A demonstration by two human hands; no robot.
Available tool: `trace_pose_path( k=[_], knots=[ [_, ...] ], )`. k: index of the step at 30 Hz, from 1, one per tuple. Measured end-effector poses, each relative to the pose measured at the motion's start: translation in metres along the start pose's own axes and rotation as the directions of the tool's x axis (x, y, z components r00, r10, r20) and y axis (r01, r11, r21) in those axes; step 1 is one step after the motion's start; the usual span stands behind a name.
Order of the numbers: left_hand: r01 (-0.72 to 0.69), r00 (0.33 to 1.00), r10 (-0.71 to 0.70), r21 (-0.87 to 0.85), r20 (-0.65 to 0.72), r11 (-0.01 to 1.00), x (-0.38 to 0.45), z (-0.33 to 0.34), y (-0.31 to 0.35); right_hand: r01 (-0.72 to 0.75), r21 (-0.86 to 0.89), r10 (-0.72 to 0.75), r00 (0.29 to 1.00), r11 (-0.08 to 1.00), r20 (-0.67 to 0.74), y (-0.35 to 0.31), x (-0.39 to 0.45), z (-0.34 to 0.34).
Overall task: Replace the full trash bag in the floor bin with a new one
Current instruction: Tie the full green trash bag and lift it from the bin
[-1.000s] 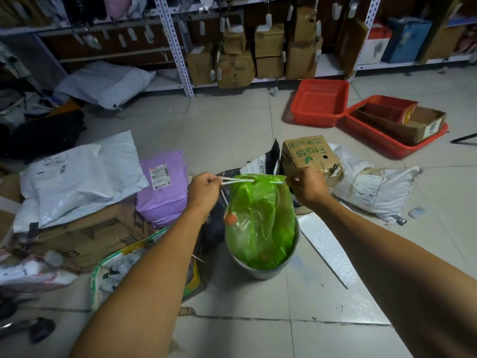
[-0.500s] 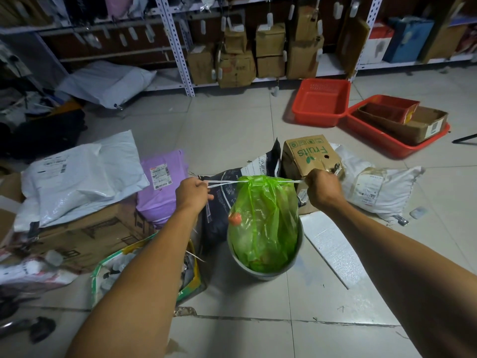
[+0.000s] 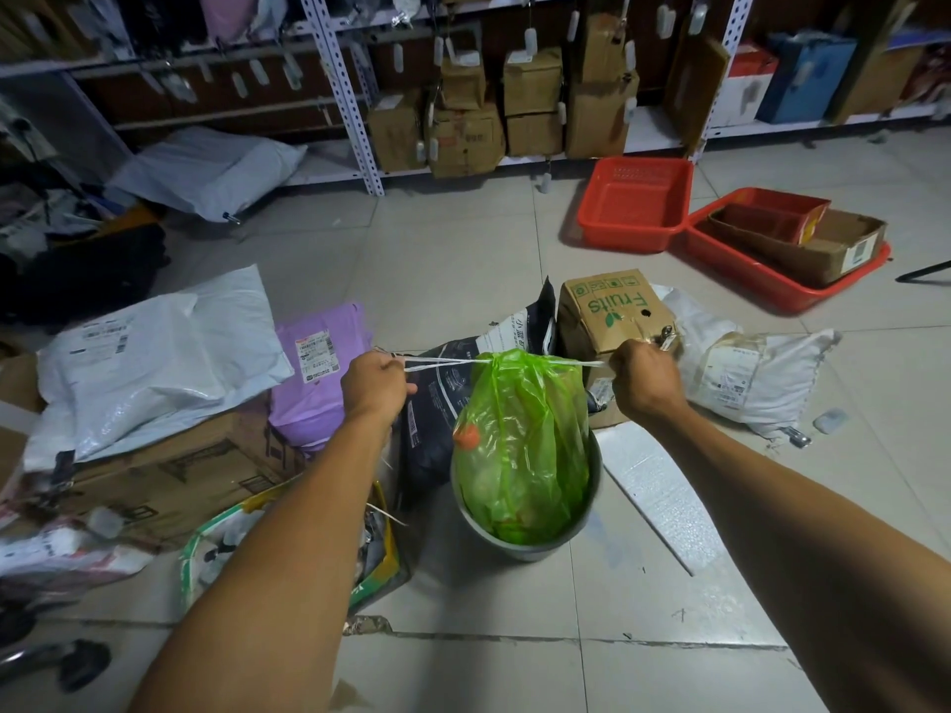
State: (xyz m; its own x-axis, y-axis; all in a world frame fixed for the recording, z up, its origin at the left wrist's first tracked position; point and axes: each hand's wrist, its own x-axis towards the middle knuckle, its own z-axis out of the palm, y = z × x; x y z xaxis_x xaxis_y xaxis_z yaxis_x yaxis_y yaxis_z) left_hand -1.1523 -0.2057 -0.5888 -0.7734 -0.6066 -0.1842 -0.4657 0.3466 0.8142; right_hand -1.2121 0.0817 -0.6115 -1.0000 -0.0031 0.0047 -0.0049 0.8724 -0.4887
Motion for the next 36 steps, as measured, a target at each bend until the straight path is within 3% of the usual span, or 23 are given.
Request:
trace_pose_path(
  k=[5, 10, 14, 18, 20, 25, 28, 33, 36],
  knots=[
    [0.003, 1.000, -0.004, -0.051, -0.017, 0.999, 0.002, -0.002, 0.005, 0.021, 0.006, -0.021, 0.999, 1.000, -0.031, -0.003, -0.003, -0.002],
    [0.050, 0.993, 0.000, -0.435, 0.115, 0.899, -0.003, 0.001, 0.035, 0.104, 0.274, -0.085, 0.993, 0.956, -0.079, -0.022, -0.005, -0.009],
    [0.083, 0.950, 0.108, -0.570, 0.294, 0.818, -0.014, 0.018, 0.068, 0.084, 0.634, -0.101, 0.995, 0.769, -0.009, -0.057, -0.005, -0.007],
    [0.086, 0.915, 0.176, -0.603, 0.362, 0.793, -0.019, 0.032, 0.081, -0.024, 0.833, -0.089, 0.992, 0.553, 0.088, -0.077, -0.001, -0.004],
    [0.030, 0.900, 0.208, -0.531, 0.383, 0.847, -0.019, 0.037, 0.081, -0.061, 0.861, -0.082, 0.990, 0.505, 0.119, -0.077, 0.002, -0.001],
    [-0.226, 0.847, 0.292, -0.196, 0.444, 0.954, -0.016, 0.046, 0.068, -0.069, 0.812, -0.024, 0.995, 0.580, 0.102, -0.072, 0.010, 0.005],
    [-0.330, 0.839, 0.307, -0.029, 0.449, 0.944, -0.015, 0.055, 0.061, -0.036, 0.738, -0.065, 0.992, 0.674, 0.108, -0.072, 0.009, 0.007],
    [-0.483, 0.788, 0.332, 0.185, 0.519, 0.856, -0.017, 0.068, 0.058, 0.083, 0.747, -0.114, 0.993, 0.659, -0.010, -0.071, 0.016, 0.003],
    [-0.485, 0.772, 0.315, 0.191, 0.552, 0.854, -0.021, 0.074, 0.057, 0.099, 0.760, -0.141, 0.990, 0.642, -0.010, -0.071, 0.019, -0.002]
  ],
)
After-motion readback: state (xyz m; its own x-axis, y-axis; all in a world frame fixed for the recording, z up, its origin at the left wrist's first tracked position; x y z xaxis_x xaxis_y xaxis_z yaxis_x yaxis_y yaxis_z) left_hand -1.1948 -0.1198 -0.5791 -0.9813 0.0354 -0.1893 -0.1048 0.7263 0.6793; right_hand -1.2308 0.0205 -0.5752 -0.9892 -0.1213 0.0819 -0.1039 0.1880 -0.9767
